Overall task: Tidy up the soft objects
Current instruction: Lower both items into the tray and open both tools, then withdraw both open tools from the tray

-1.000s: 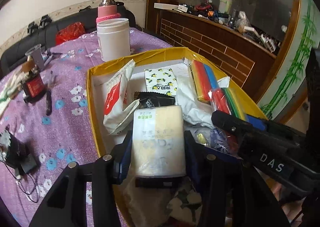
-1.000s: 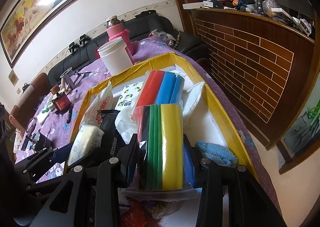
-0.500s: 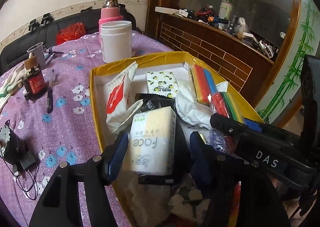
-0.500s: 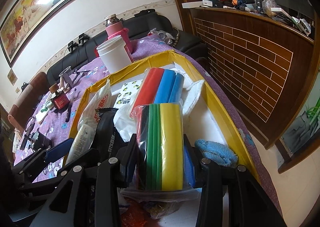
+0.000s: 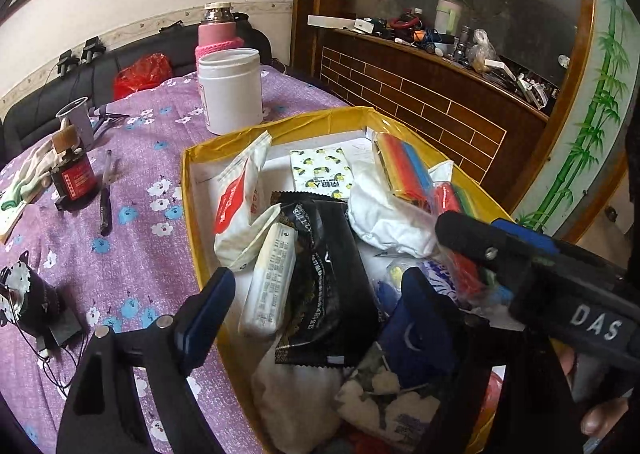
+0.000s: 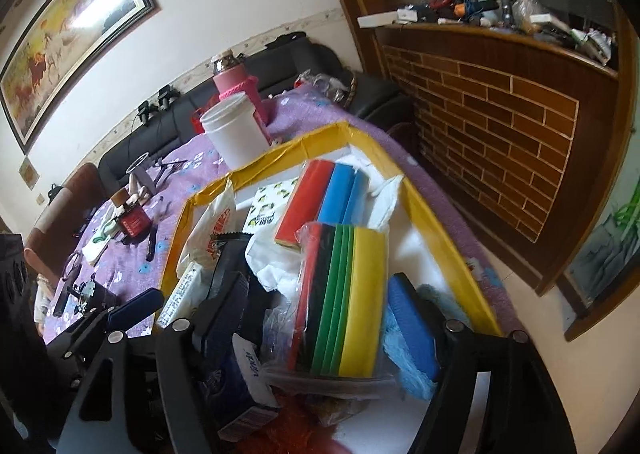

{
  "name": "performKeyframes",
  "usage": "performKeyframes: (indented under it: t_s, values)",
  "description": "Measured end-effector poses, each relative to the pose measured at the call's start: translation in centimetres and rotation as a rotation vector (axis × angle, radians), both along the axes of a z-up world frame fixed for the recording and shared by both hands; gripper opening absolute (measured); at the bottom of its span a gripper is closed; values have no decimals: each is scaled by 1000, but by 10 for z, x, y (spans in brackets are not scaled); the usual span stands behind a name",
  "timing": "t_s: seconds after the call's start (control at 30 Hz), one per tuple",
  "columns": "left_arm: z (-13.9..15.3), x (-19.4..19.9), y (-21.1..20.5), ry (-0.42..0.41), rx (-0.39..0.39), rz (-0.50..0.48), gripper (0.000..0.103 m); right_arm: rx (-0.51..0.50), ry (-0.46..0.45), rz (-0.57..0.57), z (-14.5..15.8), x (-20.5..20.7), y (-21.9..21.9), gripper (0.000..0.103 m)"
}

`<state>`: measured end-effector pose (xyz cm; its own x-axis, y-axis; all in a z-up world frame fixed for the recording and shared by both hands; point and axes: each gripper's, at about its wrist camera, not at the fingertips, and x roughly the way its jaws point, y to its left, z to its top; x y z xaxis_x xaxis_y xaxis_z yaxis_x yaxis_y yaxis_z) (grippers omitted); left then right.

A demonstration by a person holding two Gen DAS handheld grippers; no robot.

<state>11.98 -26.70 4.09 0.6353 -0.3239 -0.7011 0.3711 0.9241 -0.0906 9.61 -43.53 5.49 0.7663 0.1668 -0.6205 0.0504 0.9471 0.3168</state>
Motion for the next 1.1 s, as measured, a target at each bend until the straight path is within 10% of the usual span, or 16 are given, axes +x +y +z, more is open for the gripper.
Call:
performKeyframes:
  t_s: [1.1]
  values:
    - [21, -87, 49, -41, 50, 0, 93, -29, -65, -28, 22, -71, 28, 89]
